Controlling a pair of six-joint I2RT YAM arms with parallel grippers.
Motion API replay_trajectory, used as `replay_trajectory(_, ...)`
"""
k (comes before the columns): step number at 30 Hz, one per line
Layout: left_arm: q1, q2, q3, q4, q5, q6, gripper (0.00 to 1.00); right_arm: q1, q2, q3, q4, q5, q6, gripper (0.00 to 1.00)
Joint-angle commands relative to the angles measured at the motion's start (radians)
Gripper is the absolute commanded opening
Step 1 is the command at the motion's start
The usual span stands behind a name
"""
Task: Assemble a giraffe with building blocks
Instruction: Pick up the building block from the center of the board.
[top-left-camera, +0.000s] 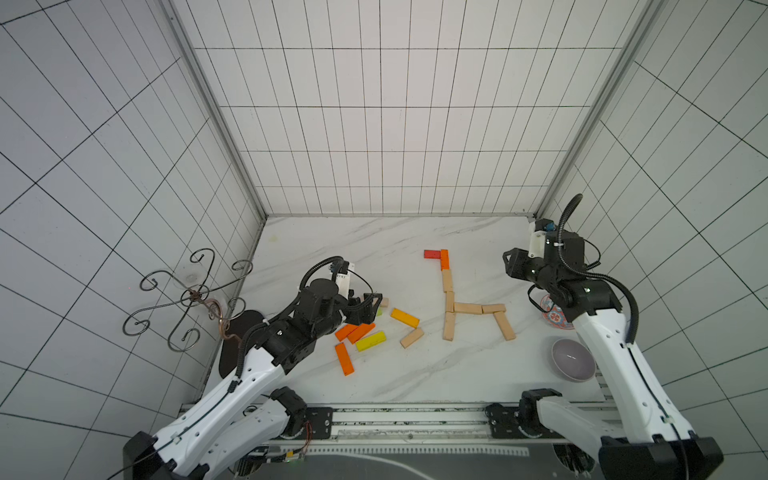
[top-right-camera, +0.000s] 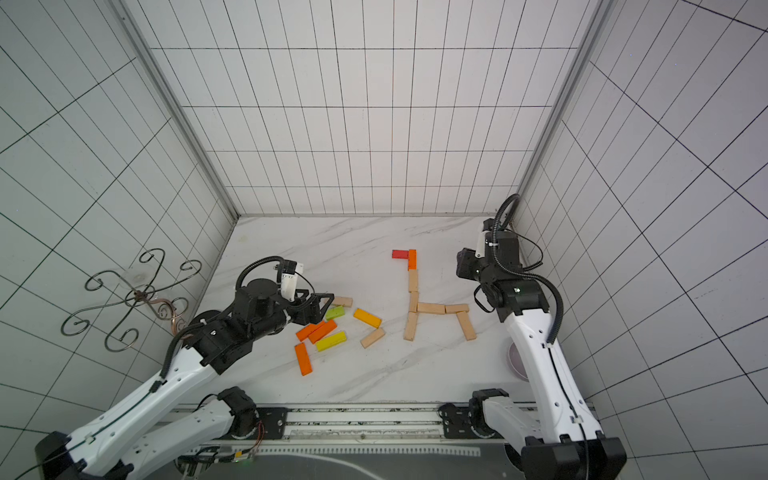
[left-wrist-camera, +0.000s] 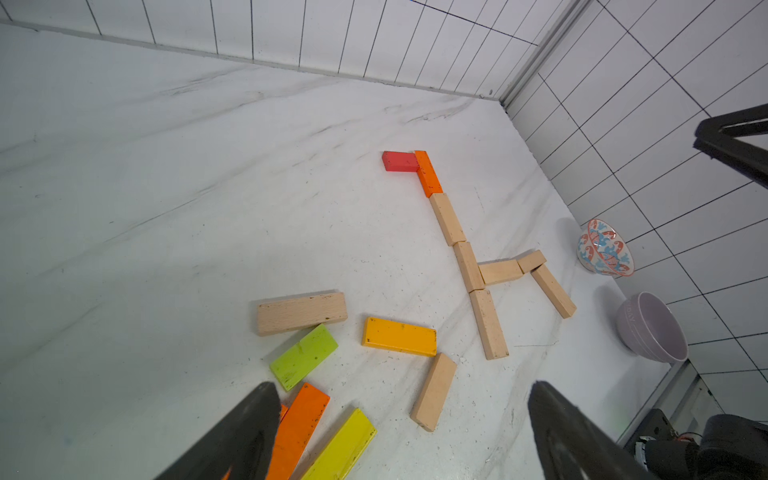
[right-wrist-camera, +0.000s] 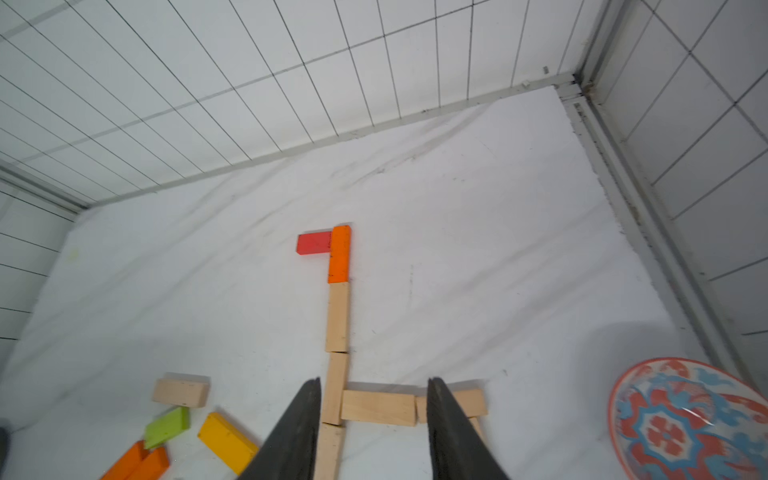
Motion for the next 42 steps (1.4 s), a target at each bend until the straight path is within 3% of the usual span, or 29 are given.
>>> replay_trajectory(1,0.002,-0.005,-0.004,-0.036,-0.075,-0.014,0.93,0.073,-0.051,-0.149,0.109,-0.105,0.134,0.48)
replay_trajectory(4,0.002,-0.003,-0.004,-0.058,-0.103,-0.016,0.93,0.240,-0.118,-0.226,0.140,0.028,0.169,0.49)
replay_trajectory(7,0.002,0.006,-0.011,-0.066,-0.124,-0.018,0.93,0.360,-0.163,-0.294,0.162,0.082,0.222,0.49)
replay_trajectory(16,0.002,0.139,0.000,-0.019,-0.113,-0.021,0.87,0.564,-0.196,-0.430,0.211,0.194,0.256,0.50)
replay_trajectory(26,0.003,0.366,0.053,-0.006,-0.143,0.026,0.83,0.606,-0.143,-0.524,0.398,0.169,0.152,0.49)
replay_trajectory(32,0.010,0.588,0.220,-0.126,-0.133,0.091,0.73,0.606,-0.095,-0.534,0.434,0.144,0.107,0.48)
replay_trajectory(36,0.004,0.660,0.233,-0.124,-0.102,0.104,0.70,0.606,-0.100,-0.545,0.434,0.140,0.099,0.48)
replay_trajectory(39,0.005,0.682,0.229,-0.126,-0.130,0.070,0.70,0.606,-0.113,-0.555,0.432,0.143,0.095,0.48)
replay_trajectory(42,0.005,0.710,0.232,-0.127,-0.136,0.012,0.78,0.606,-0.121,-0.564,0.432,0.141,0.098,0.47)
